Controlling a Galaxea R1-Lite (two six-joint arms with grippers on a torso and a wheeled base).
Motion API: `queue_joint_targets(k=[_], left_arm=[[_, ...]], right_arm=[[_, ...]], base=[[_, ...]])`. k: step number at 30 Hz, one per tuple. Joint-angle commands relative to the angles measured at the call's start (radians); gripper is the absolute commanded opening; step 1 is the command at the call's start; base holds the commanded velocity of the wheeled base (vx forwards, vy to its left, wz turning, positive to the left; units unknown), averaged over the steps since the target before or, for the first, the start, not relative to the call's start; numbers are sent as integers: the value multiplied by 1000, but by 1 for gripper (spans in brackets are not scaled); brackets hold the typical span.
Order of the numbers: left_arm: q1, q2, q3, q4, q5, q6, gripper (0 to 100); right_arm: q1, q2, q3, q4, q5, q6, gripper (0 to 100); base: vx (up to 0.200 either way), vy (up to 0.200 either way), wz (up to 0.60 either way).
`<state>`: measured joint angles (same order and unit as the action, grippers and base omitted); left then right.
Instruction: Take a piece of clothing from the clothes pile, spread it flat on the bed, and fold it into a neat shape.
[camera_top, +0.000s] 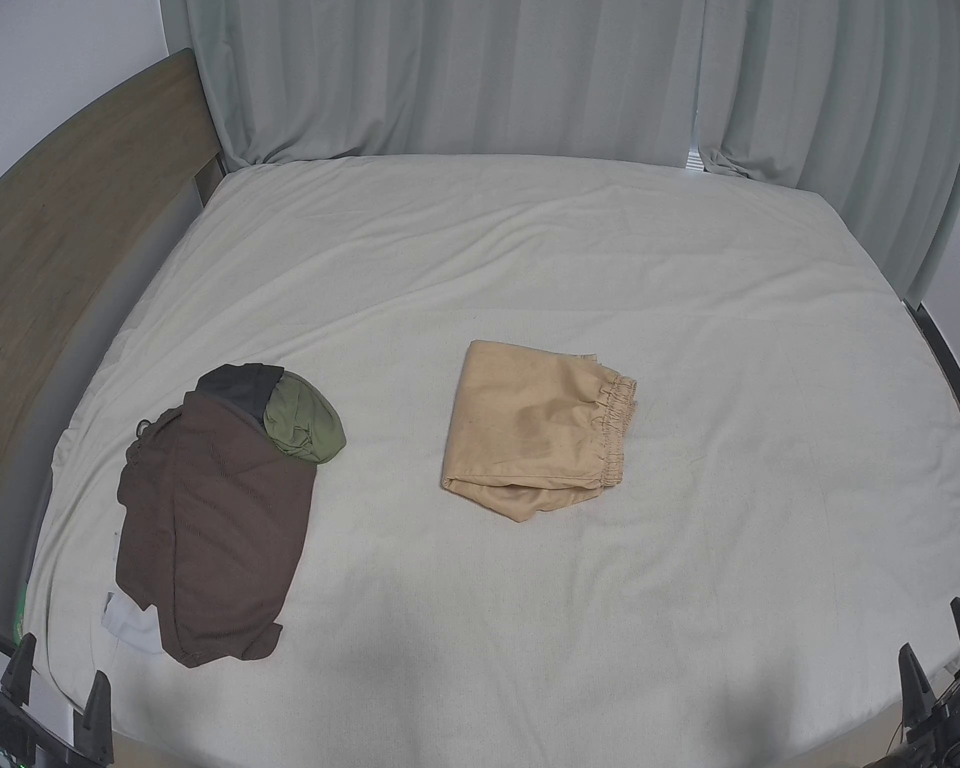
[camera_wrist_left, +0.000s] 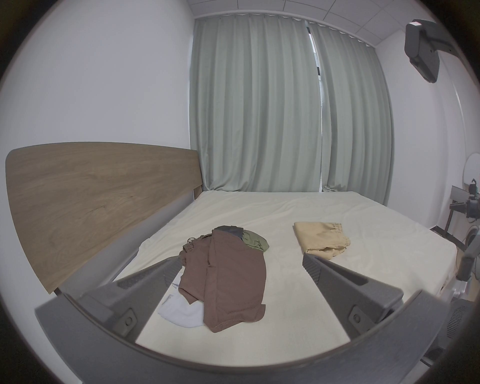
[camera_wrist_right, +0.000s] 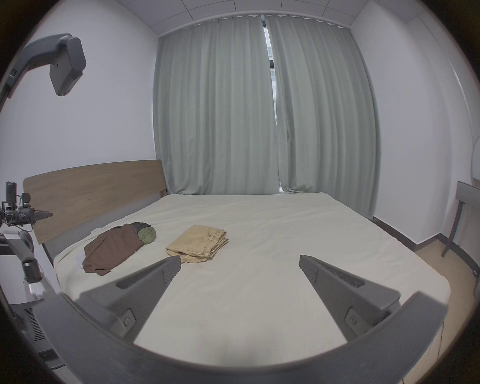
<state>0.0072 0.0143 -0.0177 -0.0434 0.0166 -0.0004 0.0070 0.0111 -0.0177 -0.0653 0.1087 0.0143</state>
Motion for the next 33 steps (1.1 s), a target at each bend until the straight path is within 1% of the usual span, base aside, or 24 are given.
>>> queue_joint_targets(k=[1,2,7,8,9,11,15,19,22,24,33], left_arm=[[0,-13,18,48,-23,27,100],[0,-13,18,43,-15,7,100],[0,-11,18,40,-14,0,100],[-1,-11,18,40,-12,0,100],[-1,-11,18,40,-14,0,100],[-1,-11,18,40,-15,0,100],[-3,-11,18,39,-17,-6,100],[-3,-11,18,39,-18,-6,100],[-3,-11,18,39,-18,-4,100],[-1,-13,18,39,-18,-6,100],[-1,-13,18,37,-18,-10,100]], right_arm=[[-1,-5,16,-8,-14,7,100],[-1,-5,16,-8,-15,10,100],[1,-5,16,-7,-23,7,100],[1,-5,16,4,-38,12,100],[2,-6,16,22,-49,-13,100],[-1,-5,1,122,-103,-22,100],[4,-5,2,102,-80,-28,100],[4,-6,4,101,-78,-2,100],[4,-6,5,90,-81,0,100],[2,-6,15,71,-75,-36,100],[-1,-6,15,70,-77,-30,100]], base=[[0,0,0],[0,0,0],[0,0,0],[0,0,0],[0,0,0],[0,0,0],[0,0,0],[0,0,0],[0,0,0],[0,0,0],[0,0,0]])
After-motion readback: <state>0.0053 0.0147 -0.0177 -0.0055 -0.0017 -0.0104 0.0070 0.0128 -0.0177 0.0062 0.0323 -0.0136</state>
